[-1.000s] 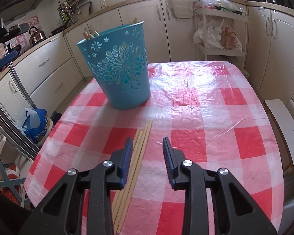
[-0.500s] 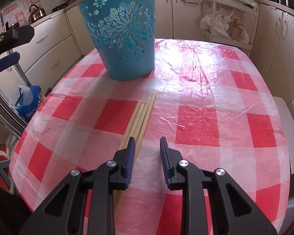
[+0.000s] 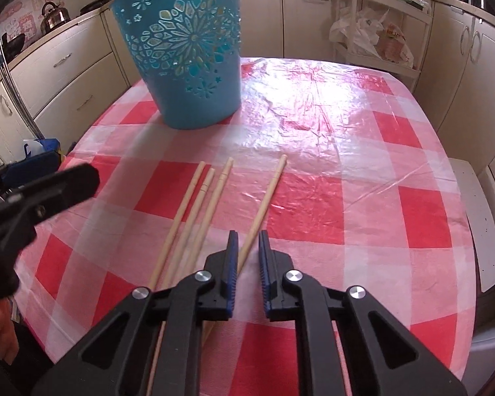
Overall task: Organize utensils
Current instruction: 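Return both grippers to the chopsticks and close each on one chopstick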
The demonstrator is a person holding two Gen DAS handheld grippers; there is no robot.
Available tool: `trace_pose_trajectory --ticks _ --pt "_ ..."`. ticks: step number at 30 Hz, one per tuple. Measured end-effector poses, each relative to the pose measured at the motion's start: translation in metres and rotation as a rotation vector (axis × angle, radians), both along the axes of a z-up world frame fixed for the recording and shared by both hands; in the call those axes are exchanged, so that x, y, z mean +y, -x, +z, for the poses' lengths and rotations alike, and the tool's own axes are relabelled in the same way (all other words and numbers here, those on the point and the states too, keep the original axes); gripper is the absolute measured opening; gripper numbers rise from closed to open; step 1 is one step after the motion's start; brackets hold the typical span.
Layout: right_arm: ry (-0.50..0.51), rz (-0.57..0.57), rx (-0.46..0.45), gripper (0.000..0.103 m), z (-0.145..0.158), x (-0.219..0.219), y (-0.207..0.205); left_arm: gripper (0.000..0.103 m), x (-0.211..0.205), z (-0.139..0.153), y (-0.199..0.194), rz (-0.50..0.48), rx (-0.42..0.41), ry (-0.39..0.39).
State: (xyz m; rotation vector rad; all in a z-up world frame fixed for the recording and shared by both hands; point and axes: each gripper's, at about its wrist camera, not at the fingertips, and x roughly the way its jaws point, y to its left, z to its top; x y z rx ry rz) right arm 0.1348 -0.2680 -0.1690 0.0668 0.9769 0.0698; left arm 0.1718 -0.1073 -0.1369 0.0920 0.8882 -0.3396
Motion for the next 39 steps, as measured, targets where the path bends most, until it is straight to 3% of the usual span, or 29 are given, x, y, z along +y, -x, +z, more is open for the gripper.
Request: trace_pose_trajectory --ticks 4,7,12,16,23,26,28,30,32,39 --pt "-0.059 -0.003 -0.008 0.013 0.001 -0.006 0.001 0.079 -0.019 -0.014 0.001 -0.038 0.015 -0.058" --pt "-0.084 -0.017 -0.008 0.013 0.001 -0.011 0.000 0.079 -0.019 -0.021 -0.004 -0.041 0.055 -0.024" --pt "-0.081 -0.034 -0.006 0.013 0.002 -0.016 0.000 0.079 -0.029 -0.031 -0.007 -0.045 0.057 -0.059" --pt "-0.078 -0.041 -0.008 0.013 0.001 -0.018 -0.001 0.079 -0.037 -0.045 -0.013 -0.053 0.073 -0.140" --pt "-0.078 -0.031 -0.004 0.016 -0.001 -0.015 -0.007 0.078 -0.032 -0.048 -0.018 -0.038 0.088 -0.143" --pt "-0.065 -0.026 -0.014 0.016 -0.002 -0.013 -0.010 0.067 -0.033 -0.048 -0.024 -0.060 0.088 -0.111" --pt "-0.047 -0.011 -0.015 0.013 -0.002 -0.012 -0.010 0.045 -0.033 -0.046 -0.027 -0.074 0.071 -0.100" --pt "-0.041 0.009 -0.004 0.008 -0.002 -0.010 -0.010 0.013 -0.033 -0.043 -0.031 -0.097 0.089 -0.065" --pt "-0.052 0.013 0.010 0.006 -0.001 -0.012 -0.011 0.009 -0.028 -0.042 -0.035 -0.116 0.132 -0.010" --pt "-0.073 -0.014 0.028 0.007 -0.002 -0.017 -0.023 0.009 -0.023 -0.041 -0.046 -0.091 0.163 -0.009"
